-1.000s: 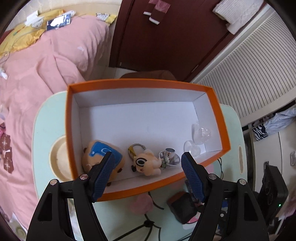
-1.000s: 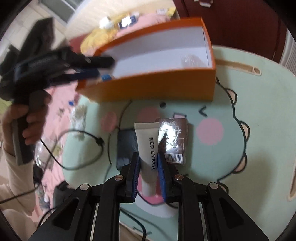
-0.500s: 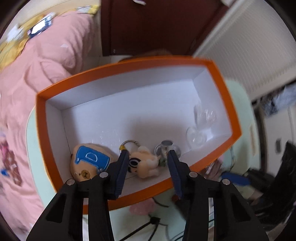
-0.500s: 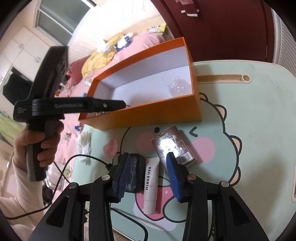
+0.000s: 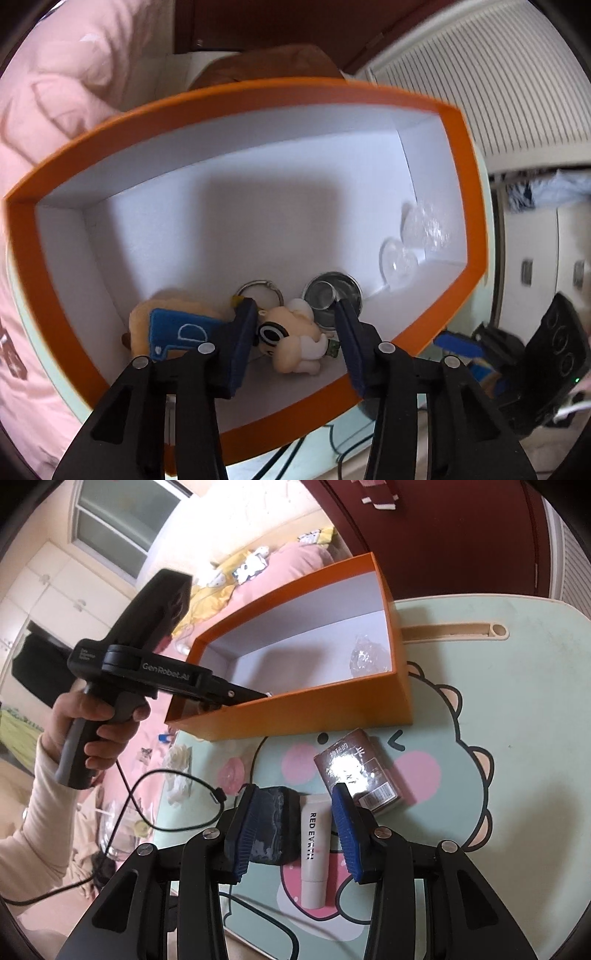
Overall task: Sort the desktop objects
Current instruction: 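Grasp the cartoon doll keychain in the box with the left tool and lift, then lower the doll keychain onto the table and open the left tool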
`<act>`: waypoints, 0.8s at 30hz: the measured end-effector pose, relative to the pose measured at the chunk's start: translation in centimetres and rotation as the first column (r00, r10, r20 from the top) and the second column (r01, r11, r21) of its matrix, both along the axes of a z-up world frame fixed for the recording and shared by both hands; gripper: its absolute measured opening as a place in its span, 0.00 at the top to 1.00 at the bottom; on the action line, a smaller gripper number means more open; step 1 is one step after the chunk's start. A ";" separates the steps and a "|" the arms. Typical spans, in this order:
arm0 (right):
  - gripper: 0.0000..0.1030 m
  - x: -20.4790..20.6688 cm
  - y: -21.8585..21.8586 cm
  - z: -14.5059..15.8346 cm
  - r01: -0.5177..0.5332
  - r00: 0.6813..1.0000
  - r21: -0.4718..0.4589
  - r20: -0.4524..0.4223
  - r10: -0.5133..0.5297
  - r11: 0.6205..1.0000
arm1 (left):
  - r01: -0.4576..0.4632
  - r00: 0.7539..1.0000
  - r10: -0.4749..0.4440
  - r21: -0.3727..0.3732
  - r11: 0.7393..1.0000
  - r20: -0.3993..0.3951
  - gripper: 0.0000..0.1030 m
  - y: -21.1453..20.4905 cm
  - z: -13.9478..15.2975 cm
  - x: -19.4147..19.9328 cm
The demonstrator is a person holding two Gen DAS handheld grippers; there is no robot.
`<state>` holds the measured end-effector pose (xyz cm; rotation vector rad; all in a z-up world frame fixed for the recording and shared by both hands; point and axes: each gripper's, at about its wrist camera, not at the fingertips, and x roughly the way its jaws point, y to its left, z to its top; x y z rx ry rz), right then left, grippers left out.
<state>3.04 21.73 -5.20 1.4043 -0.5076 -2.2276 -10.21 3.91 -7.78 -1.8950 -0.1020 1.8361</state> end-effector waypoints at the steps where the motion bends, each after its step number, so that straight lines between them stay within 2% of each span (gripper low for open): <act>1: 0.62 0.1 0.1 0.0 0.002 1.000 -0.001 -0.001 -0.002 1.000 | -0.015 0.999 0.015 0.017 1.000 -0.031 0.56 -0.3 0.8 0.3; 7: 0.62 0.1 -0.1 0.4 0.000 1.000 0.016 -0.013 0.000 1.000 | -0.075 0.977 0.105 0.163 0.984 -0.185 0.56 -2.5 6.5 2.7; 13: 0.62 0.5 -0.1 0.5 0.004 1.000 0.032 -0.010 -0.004 0.999 | -0.072 0.925 0.171 0.285 0.956 -0.340 0.56 -5.0 12.0 7.1; 16: 0.62 0.6 -0.2 0.6 0.008 1.000 0.038 -0.013 -0.008 0.999 | -0.071 0.915 0.181 0.297 0.952 -0.361 0.56 -5.3 11.6 8.9; 20: 0.62 0.9 -0.4 0.7 0.012 1.000 0.052 -0.013 -0.012 0.999 | -0.072 0.918 0.162 0.249 0.966 -0.362 0.56 -5.0 8.7 11.4; 24: 0.62 1.1 -1.0 0.8 0.016 1.000 0.064 -0.013 -0.015 0.998 | -0.112 0.913 0.180 0.200 0.973 -0.366 0.56 -4.8 5.3 13.4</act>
